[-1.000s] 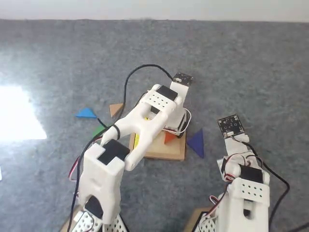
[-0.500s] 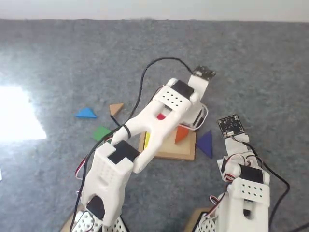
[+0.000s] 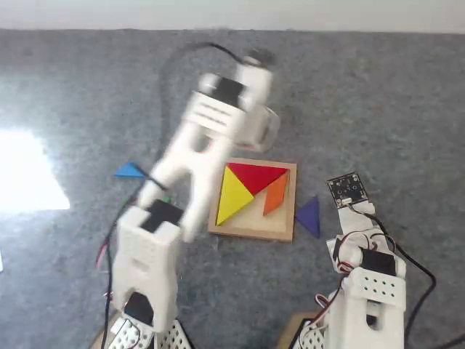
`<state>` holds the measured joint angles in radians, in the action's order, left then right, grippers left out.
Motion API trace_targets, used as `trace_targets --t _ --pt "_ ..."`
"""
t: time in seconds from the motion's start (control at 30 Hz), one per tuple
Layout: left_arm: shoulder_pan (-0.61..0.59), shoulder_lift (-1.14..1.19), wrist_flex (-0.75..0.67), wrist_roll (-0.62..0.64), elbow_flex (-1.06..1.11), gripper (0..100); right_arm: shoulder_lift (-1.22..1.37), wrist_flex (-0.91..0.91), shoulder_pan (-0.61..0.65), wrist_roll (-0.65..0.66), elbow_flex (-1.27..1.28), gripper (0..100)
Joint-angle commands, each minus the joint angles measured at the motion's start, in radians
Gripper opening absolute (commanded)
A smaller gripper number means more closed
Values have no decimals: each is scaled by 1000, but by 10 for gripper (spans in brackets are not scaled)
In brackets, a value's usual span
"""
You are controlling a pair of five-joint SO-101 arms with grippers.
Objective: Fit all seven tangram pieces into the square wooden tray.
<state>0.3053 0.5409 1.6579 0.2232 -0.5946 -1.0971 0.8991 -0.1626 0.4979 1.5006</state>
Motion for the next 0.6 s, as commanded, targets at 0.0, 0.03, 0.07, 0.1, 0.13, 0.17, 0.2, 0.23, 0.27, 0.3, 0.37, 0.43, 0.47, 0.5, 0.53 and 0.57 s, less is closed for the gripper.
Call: trace_targets --t 0.0,0.03,0.07,0.1,0.13,0.17,0.2,0.23,0.27,0.3,0.37,0.43,0.47,0.5,0.53,0.57 --pt "-160 -216 68 -114 -67 148 -1 -12 8 12 -3 216" --pt "-183 -255 87 -138 -67 148 -1 -12 8 12 -3 216" --pt "-215 -290 98 -158 -64 147 -1 -12 8 12 -3 216" --pt "-252 -324 100 -175 -48 145 -1 -12 8 12 -3 216" --pt "-292 -359 98 -193 -19 145 -1 -12 8 12 -3 216" --pt "-331 -388 97 -215 13 145 -1 -12 8 12 -3 216" --pt "-373 -411 97 -242 48 145 -1 -12 8 14 -3 216" --pt "-410 -430 97 -270 85 145 -1 -12 8 14 -3 216" --pt "-446 -446 95 -299 128 145 -1 -12 8 14 -3 216" --pt "-483 -457 94 -328 173 145 -1 -12 8 14 -3 216" --pt "-552 -470 94 -371 237 145 -1 -12 8 14 -3 216" --pt "-612 -473 94 -394 292 145 -1 -12 8 14 -3 216" --pt "-638 -474 92 -408 326 145 -1 -10 8 14 -3 216" --pt "-658 -477 77 -428 361 145 -1 -10 8 14 -3 216" --pt "-677 -479 55 -446 398 145 -1 -10 8 14 -3 216" --pt "-695 -480 25 -459 440 145 -1 -10 8 14 -3 216"
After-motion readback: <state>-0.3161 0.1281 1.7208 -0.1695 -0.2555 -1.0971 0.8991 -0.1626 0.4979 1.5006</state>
